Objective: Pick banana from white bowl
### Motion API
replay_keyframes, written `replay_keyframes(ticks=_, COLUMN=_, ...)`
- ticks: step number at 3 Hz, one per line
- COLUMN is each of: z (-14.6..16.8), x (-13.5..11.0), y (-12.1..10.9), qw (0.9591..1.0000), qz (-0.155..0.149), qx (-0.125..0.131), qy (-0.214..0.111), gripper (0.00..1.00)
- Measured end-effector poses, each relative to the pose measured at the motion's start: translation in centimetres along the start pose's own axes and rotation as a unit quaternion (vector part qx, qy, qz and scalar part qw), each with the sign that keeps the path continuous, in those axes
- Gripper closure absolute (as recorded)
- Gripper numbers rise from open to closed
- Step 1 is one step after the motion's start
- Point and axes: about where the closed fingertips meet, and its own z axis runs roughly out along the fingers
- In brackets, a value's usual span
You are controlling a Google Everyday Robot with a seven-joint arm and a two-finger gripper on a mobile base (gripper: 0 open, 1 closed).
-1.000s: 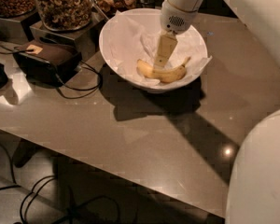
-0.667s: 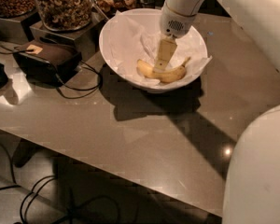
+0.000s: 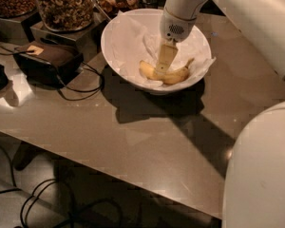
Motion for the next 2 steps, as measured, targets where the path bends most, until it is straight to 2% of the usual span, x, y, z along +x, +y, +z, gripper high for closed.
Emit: replay_keyframes(ticks=2, z=0.7, x=0.1, y=0.32, qw=1.0, qz=-0.005, qx=-0.008, qy=0.003, gripper=0.39)
